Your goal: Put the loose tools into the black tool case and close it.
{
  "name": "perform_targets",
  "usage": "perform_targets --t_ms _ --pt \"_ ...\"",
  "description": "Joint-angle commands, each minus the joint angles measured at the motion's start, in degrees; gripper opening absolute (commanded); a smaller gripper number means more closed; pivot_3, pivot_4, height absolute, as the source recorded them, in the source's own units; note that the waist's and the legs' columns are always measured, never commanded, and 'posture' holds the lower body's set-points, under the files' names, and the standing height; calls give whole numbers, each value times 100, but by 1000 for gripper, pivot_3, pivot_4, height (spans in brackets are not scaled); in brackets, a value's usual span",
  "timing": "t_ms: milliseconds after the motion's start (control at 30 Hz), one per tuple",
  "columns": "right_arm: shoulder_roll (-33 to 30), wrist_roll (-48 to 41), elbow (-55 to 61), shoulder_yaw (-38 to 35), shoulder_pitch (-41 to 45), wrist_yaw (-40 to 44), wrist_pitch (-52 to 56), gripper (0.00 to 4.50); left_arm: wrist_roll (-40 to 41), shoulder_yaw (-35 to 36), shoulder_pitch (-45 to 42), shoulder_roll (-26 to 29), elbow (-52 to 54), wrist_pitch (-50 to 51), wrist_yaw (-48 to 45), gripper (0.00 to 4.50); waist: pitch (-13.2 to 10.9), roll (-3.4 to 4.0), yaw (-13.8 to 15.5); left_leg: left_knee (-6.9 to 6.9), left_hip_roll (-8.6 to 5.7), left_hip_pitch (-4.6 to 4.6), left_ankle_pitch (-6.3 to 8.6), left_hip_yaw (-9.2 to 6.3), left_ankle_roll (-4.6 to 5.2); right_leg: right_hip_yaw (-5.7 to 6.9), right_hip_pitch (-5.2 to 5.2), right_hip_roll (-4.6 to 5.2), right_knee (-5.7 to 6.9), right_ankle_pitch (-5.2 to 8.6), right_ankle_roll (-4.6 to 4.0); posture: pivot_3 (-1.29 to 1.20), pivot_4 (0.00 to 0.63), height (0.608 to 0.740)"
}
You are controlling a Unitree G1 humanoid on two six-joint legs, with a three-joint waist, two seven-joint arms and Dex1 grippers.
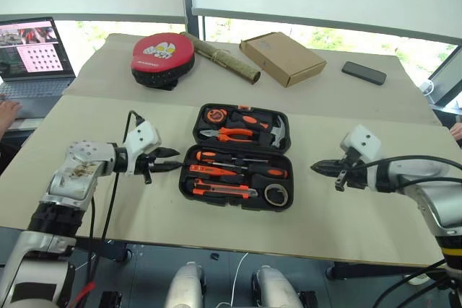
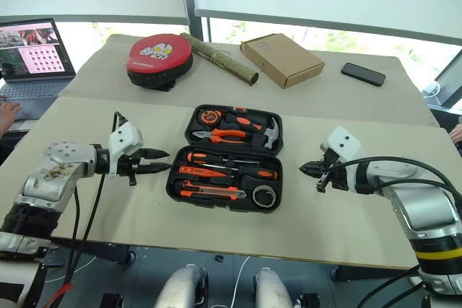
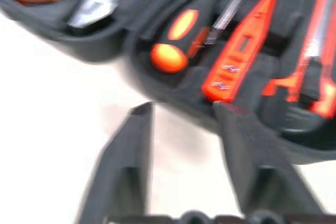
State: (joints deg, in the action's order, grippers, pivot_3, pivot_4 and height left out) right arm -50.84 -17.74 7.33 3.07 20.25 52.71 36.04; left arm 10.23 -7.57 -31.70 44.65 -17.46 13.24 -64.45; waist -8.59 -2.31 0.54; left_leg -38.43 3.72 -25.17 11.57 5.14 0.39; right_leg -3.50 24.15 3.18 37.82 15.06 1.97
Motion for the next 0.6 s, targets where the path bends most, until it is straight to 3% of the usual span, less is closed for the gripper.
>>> perform_targets --t_ms 33,333,600 --pt "171 431 -450 367 305 116 -604 0 -294 -175 -243 -281 -238 -229 121 52 0 0 2 0 -1 -2 0 3 0 0 2 1 -1 0 0 0 150 740" --pt "581 836 -757 942 809 491 -1039 0 7 -164 -326 -762 -10 112 -285 52 -1 -1 20 -11 -1 -11 0 2 0 0 7 1 11 0 2 0 150 740" --pt "36 411 532 765 -68 1278 -815 0 430 -160 329 -570 1165 659 -965 52 -1 0 16 -8 0 -18 4 -3 2 6 11 3 13 0 2 0 150 740"
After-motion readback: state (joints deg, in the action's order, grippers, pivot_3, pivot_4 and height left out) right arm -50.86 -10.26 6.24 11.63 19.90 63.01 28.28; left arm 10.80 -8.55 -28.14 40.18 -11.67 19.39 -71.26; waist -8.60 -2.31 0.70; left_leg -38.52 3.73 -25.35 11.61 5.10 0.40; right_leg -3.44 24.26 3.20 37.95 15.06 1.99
